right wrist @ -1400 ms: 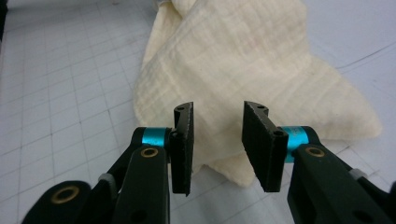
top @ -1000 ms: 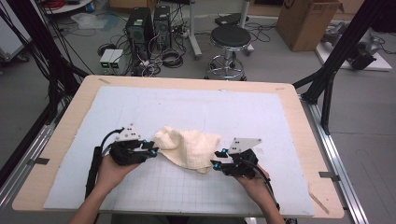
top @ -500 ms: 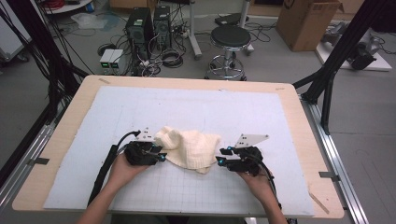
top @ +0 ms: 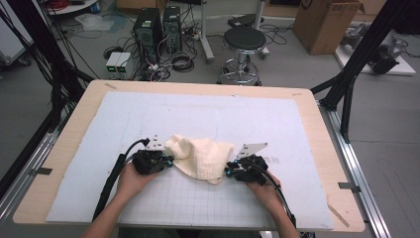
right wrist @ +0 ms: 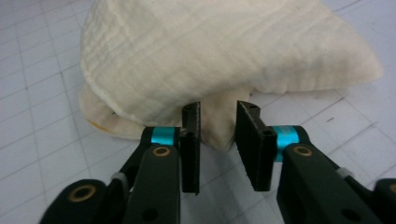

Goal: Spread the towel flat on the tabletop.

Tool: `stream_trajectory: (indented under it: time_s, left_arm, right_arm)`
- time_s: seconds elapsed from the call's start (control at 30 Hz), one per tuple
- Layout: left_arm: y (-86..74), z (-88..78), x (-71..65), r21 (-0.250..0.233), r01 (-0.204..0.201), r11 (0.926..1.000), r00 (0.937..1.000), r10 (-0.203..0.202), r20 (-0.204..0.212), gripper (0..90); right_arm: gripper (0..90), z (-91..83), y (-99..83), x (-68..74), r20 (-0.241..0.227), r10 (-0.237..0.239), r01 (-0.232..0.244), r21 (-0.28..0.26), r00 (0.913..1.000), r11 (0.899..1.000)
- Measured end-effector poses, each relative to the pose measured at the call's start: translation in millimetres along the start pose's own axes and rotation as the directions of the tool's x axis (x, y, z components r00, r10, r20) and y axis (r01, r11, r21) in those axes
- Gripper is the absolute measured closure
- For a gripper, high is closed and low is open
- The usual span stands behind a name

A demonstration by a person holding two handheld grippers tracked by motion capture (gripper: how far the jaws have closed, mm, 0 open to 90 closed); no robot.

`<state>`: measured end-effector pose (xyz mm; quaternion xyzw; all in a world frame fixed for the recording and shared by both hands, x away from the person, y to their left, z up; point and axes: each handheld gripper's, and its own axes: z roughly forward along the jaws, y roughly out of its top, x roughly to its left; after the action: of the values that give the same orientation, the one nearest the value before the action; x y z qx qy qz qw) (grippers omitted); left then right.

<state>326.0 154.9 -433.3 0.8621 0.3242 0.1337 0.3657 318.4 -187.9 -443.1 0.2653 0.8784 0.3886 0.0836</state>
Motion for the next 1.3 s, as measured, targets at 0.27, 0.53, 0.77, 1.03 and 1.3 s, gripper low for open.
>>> stream_trajectory:
  time_s: [0.27, 0.53, 0.77, 1.03, 1.3]
  left_arm:
    - [2.3, -28.7, -9.8, -0.044, -0.045, 0.998, 0.9989, 0.044, -0.014, 87.8]
    - [-15.3, -57.6, -29.8, -0.107, -0.057, 0.9927, 0.9982, 0.059, 0.013, 89.4]
    - [-29.8, -49.3, -28.4, -0.108, -0.042, 0.9933, 0.9985, 0.046, 0.03, 82.6]
    - [-26.4, -33.3, -20.3, -0.083, -0.011, 0.9965, 0.9992, 0.014, 0.036, 68.9]
    - [-21.5, -16.9, -20.1, -0.02, -0.05, 0.9985, 0.9979, 0.051, 0.039, 65.4]
  right_arm:
    - [84.7, -14.3, 0.2, 2.4, -0.032, 0.018, -0.019, -0.016, 0.9993, 1.0]
    - [84.5, -53.3, -3.0, 26.3, -0.021, -0.017, 0.015, -0.089, 0.9996, 0.996]
    - [84.5, -71.2, -10.2, 43.2, -0.011, -0.047, 0.046, -0.081, 0.9988, 0.996]
    - [83.9, -73.3, -39.0, 32.4, -0.009, 0.011, -0.011, -0.03, 0.9999, 0.999]
    - [63.8, -56.3, -31.0, 27.9, -0.084, 0.002, -0.006, -0.04, 0.9964, 0.999]
